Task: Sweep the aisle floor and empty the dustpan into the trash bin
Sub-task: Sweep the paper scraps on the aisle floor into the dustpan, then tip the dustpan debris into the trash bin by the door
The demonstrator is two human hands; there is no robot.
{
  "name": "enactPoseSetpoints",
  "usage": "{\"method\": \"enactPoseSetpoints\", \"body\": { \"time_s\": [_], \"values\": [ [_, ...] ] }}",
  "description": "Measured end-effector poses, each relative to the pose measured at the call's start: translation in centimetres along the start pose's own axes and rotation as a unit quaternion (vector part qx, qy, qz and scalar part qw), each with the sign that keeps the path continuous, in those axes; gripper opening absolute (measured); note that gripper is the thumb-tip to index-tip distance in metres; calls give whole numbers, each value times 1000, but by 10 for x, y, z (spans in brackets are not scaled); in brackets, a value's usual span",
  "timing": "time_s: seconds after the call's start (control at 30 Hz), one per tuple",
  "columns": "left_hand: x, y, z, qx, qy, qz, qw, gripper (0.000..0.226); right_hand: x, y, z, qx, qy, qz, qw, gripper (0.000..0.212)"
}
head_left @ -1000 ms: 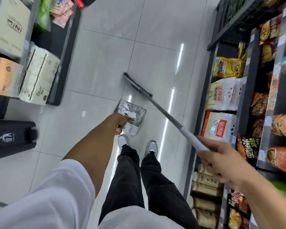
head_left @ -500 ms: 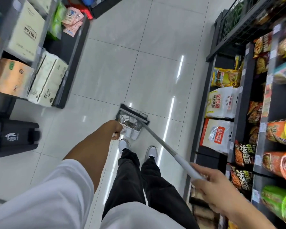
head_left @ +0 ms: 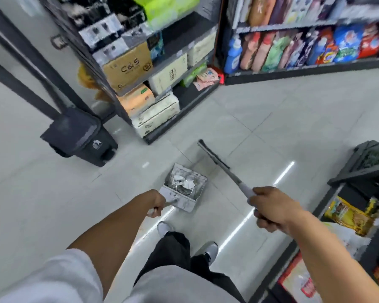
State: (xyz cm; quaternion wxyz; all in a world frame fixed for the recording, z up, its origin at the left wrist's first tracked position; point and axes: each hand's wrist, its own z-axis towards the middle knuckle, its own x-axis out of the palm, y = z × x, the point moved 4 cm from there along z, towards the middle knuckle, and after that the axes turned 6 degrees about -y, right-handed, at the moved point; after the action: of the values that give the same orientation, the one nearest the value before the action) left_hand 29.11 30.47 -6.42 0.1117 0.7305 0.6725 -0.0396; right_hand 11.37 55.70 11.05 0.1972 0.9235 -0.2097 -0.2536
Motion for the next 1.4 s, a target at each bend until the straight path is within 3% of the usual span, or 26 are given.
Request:
{"method": "enactPoseSetpoints", "body": {
  "time_s": [0.1, 0.2, 0.33, 0.5, 0.6, 0.77, 0.83, 1.1, 1.23, 1.4],
  "values": [
    [-22, 40, -10, 5, -10, -41, 999, 12, 30, 39, 11, 6, 42, -5, 999, 13],
    [-45, 80, -6, -14, -10, -118, 993, 21, 58, 77, 23, 7, 65, -8, 998, 4],
    [-80, 131, 2, -52, 3, -223, 974, 20, 97, 123, 39, 6, 92, -30, 995, 28],
    [-119, 181, 6, -51, -31, -355, 933, 28, 154, 179, 53, 4, 131, -11, 991, 31],
    [-134, 207, 12, -62, -43, -390, 918, 21, 189, 213, 59, 18, 172, 33, 984, 26],
    [-172, 224, 26, -84, -70, -499, 860, 25, 232, 297, 96, 14, 210, 48, 976, 27],
    [-184, 228, 19, -90, -85, -516, 848, 19, 244, 326, 111, 9, 205, 49, 978, 13],
    [-233, 230, -8, -151, -33, -572, 805, 43, 286, 448, 172, 1, 261, -11, 965, 16],
    [-248, 233, -13, -150, -33, -594, 790, 23, 309, 472, 203, 3, 234, -78, 969, 21],
    [-255, 253, -1, -148, -35, -625, 766, 18, 337, 476, 209, 1, 233, -85, 969, 9]
  ]
}}
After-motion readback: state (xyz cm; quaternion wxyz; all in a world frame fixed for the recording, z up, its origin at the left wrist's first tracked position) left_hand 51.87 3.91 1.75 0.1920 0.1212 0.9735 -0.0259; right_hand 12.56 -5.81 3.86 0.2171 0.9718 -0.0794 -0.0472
